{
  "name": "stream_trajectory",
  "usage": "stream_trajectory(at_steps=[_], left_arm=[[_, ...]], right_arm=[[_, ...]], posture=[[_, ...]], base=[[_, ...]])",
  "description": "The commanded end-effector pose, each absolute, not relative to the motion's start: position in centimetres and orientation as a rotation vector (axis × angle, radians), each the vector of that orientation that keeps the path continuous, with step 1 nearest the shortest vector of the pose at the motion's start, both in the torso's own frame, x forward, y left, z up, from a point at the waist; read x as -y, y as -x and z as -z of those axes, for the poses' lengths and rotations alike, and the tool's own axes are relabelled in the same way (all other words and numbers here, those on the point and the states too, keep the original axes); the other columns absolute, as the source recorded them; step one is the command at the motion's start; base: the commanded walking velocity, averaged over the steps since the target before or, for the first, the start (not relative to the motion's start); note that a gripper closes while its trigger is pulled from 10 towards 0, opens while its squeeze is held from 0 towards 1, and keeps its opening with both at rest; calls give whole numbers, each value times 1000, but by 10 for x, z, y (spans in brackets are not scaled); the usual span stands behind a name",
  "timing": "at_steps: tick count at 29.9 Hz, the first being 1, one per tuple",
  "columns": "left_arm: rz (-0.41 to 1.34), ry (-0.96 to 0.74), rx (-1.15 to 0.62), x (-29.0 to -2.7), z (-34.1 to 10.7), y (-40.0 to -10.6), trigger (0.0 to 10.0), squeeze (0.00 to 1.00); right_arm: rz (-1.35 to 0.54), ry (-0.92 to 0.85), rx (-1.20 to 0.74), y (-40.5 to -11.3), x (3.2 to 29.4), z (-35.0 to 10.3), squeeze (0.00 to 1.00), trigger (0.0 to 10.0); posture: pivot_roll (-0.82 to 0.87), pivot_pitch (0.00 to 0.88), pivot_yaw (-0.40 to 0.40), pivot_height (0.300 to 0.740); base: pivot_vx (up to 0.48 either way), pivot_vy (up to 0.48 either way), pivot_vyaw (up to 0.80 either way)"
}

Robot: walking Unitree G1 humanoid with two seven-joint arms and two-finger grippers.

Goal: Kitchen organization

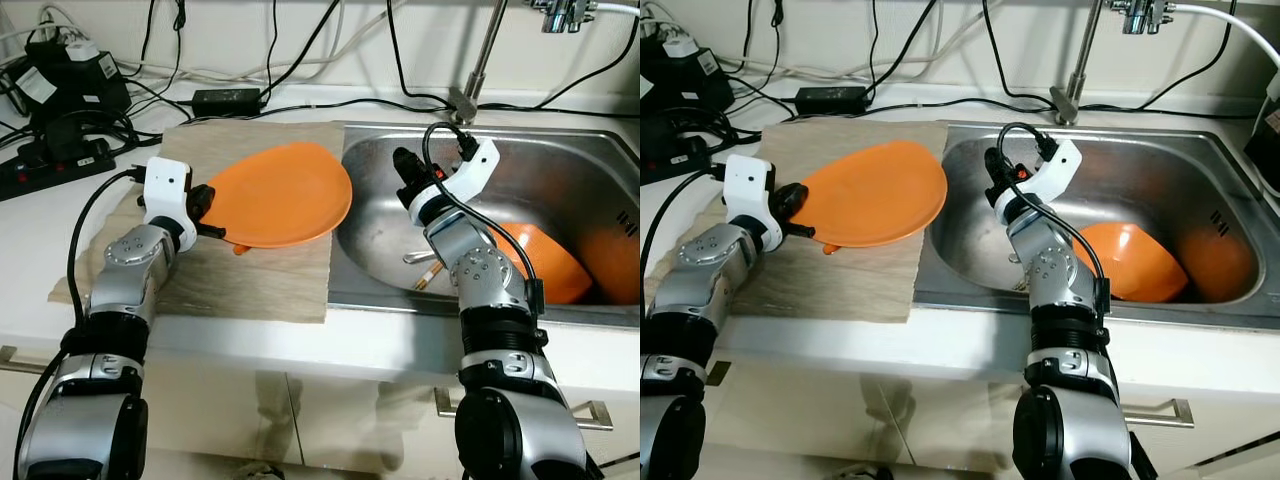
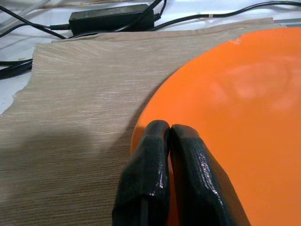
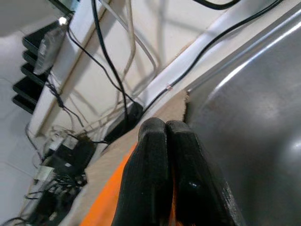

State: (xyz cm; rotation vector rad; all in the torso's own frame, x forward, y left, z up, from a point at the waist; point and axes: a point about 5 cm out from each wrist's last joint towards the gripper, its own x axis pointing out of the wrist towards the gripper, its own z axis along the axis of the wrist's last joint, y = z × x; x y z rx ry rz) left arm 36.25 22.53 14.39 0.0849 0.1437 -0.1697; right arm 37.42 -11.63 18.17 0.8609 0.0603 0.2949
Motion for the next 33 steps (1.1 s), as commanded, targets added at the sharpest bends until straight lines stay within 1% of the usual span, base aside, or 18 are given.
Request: stream_trajectory(at_steps=[1, 4, 5, 7, 10, 16, 26, 31, 33], left_arm=[[150, -82, -180, -230, -135, -358, 10000, 0], [148, -77, -183, -230, -133, -357, 10000, 0], [148, -76, -183, -230, -133, -357, 10000, 0], [148, -74, -181, -229, -133, -356, 10000, 0], [148, -73, -181, -229, -133, -356, 10000, 0], [144, -72, -179, -229, -133, -356, 10000, 0], [154, -75, -174, -227, -135, -357, 10000, 0], [155, -77, -171, -227, -136, -358, 10000, 0], [155, -78, -170, -227, -136, -358, 10000, 0]], right_arm=[[-324, -892, -58, -375, 112, -188, 0, 10000], [-344, -901, -61, -375, 111, -191, 0, 10000], [-339, -872, -70, -375, 111, -188, 1000, 10000], [-333, -840, -91, -375, 109, -183, 1000, 10000], [-332, -839, -94, -375, 109, -182, 1000, 10000], [-322, -878, -117, -375, 111, -176, 1000, 10000], [-335, -870, -114, -374, 110, -175, 1000, 10000], [-357, -897, -112, -374, 107, -176, 1000, 10000], [-384, -938, -123, -374, 103, -175, 1000, 10000]], posture=[[-50, 0, 70, 740], [-50, 0, 66, 740], [-51, 0, 64, 740], [-51, 0, 63, 740], [-50, 0, 61, 740], [-50, 0, 61, 740], [-51, 0, 63, 740], [-50, 0, 62, 740], [-50, 0, 63, 740]], base=[[0, 0, 0], [0, 0, 0], [0, 0, 0], [0, 0, 0], [0, 0, 0], [0, 0, 0], [0, 0, 0], [0, 0, 0], [0, 0, 0]])
